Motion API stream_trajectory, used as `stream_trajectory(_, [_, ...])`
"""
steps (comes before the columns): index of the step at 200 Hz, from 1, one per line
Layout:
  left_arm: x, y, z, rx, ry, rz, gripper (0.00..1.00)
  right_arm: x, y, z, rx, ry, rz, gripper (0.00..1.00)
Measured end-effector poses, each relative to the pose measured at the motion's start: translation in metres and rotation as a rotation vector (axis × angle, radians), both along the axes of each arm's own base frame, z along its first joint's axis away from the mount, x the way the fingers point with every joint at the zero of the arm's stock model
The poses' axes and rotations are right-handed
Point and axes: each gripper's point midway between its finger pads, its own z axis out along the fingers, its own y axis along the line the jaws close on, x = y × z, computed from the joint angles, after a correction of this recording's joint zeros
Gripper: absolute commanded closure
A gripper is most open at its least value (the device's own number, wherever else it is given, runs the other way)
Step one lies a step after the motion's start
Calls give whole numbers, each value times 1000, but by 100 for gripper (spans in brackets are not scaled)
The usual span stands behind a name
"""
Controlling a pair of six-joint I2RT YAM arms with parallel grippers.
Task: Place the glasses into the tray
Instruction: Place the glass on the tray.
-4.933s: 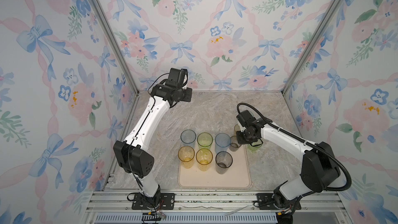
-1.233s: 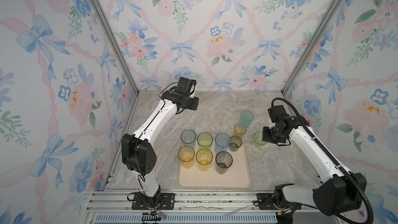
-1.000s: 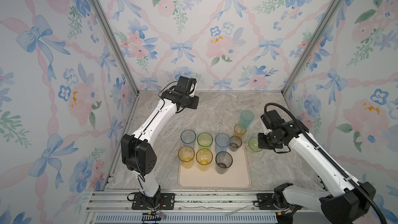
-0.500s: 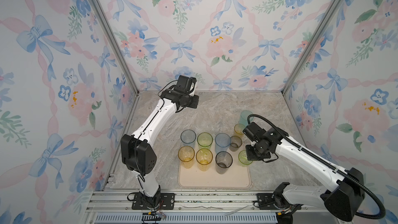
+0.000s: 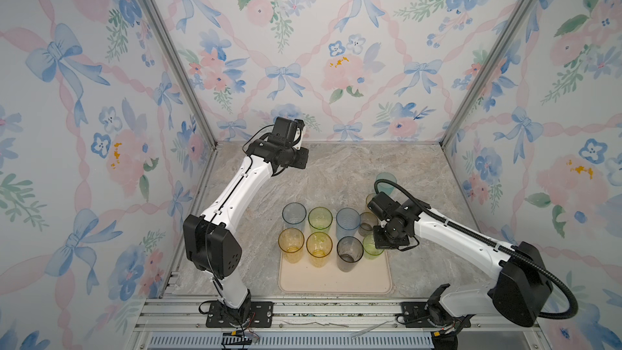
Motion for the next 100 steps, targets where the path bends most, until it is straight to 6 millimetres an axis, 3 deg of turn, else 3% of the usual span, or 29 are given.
stream_trajectory(100, [1, 5, -5, 9, 8, 6, 70, 4, 5, -6, -3, 10, 3, 98])
